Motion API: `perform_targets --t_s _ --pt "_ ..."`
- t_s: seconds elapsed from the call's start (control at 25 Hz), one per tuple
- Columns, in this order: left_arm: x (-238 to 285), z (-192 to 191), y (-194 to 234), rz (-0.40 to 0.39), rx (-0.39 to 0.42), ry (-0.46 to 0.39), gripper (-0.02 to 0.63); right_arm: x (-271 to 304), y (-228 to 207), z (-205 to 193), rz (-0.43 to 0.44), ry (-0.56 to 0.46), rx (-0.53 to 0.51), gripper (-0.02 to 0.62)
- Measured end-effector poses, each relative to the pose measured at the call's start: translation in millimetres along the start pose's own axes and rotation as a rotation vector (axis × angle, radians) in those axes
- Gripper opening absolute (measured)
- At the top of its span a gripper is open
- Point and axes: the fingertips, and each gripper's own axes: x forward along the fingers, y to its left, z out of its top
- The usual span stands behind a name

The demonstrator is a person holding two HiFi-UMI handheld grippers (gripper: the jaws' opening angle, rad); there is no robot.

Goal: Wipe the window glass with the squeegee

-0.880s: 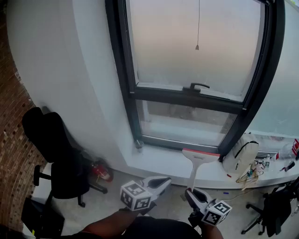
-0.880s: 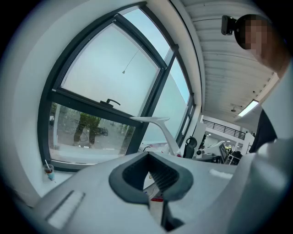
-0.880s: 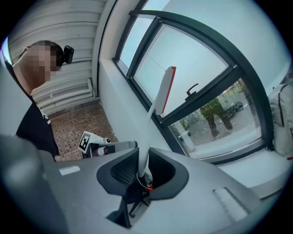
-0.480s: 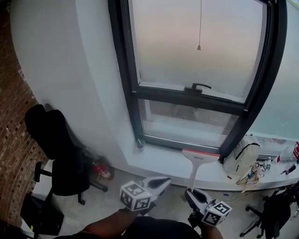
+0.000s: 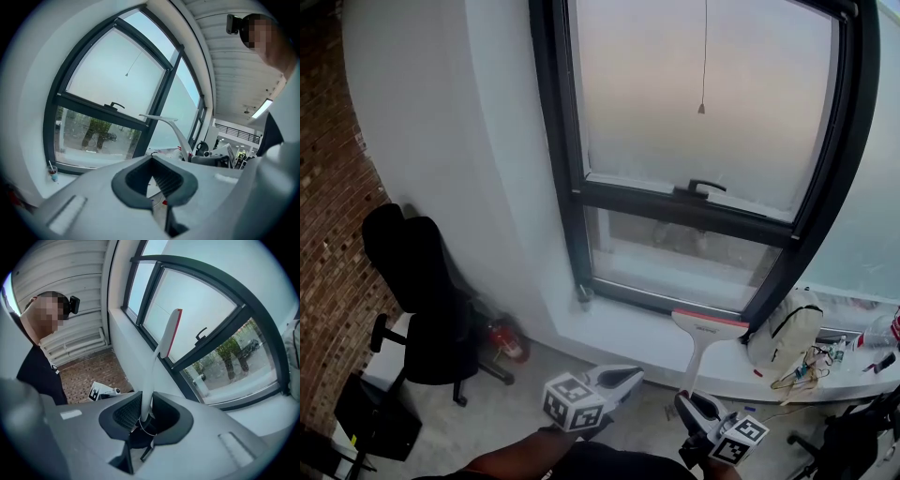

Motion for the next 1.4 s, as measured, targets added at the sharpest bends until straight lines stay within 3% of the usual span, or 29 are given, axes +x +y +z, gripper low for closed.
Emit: perform_targets --t_s 0.36,0.6,0.96,1.4 --pt "25 -12 -25 0.069 -0.016 -0.013 0.000 -32 -17 13 0.063 0.034 0.016 0.091" --pt "31 -10 -27 0.100 0.016 0.014 0.000 -31 -29 21 0.091 0.022 0.049 0.091" --pt "42 6 29 0.118 0.002 -0.001 0.000 26 -57 32 0.113 0.031 0.052 0.091" --pt "18 67 164 0.151 0.033 -0.071 0.000 177 -92 60 0.144 0.034 0.086 0.091"
